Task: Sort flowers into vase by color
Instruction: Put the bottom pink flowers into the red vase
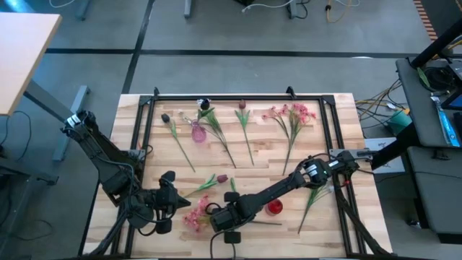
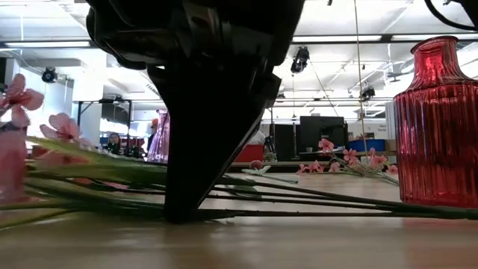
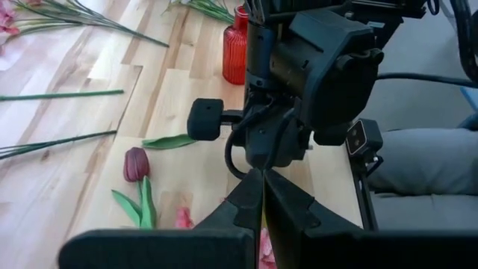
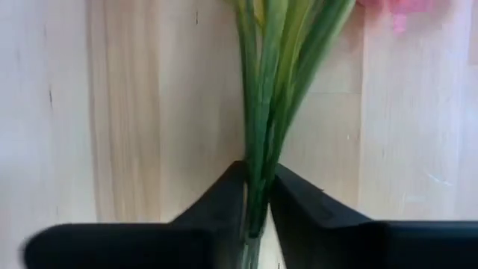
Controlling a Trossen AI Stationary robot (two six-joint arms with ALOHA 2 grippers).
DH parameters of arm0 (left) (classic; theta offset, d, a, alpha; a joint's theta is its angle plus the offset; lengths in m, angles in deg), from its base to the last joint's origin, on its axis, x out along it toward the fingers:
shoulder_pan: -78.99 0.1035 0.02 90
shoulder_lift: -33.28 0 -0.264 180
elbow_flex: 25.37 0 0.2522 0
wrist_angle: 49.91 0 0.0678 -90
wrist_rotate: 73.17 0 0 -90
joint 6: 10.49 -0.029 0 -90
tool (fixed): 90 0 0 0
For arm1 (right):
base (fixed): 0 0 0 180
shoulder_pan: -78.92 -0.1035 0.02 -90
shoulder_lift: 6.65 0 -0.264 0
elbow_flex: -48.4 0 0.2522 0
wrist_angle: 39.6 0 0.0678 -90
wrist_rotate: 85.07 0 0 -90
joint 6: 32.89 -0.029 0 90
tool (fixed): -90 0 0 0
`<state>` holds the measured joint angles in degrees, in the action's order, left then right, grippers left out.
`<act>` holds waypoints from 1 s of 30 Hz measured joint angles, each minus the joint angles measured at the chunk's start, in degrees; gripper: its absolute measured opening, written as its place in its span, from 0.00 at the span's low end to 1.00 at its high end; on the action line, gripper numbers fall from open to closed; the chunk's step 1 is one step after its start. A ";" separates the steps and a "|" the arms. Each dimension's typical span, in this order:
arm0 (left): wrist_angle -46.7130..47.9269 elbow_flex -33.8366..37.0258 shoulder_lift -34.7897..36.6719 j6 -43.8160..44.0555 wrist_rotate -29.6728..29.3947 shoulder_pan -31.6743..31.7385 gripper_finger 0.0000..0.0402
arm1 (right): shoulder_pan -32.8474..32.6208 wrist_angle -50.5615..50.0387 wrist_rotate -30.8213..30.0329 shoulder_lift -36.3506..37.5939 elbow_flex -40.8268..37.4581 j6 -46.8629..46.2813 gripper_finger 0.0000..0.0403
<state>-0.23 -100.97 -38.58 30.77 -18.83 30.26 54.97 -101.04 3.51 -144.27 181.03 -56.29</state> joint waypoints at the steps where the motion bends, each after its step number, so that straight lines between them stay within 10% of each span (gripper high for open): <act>1: -0.03 0.00 0.00 0.05 0.01 0.00 0.00 | 0.05 0.16 -0.03 0.00 0.00 0.00 0.06; 20: -0.09 0.02 7.70 -1.77 -10.87 -3.11 0.00 | -4.94 3.31 -14.40 14.07 -0.29 6.95 0.03; 30: -0.07 0.13 4.68 -1.49 -13.35 -3.63 0.00 | -7.28 41.72 -16.10 33.96 -21.28 13.35 0.03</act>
<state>-0.30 -100.84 -33.89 29.28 -32.19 26.63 47.70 -59.33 -12.60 -110.31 159.75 -42.94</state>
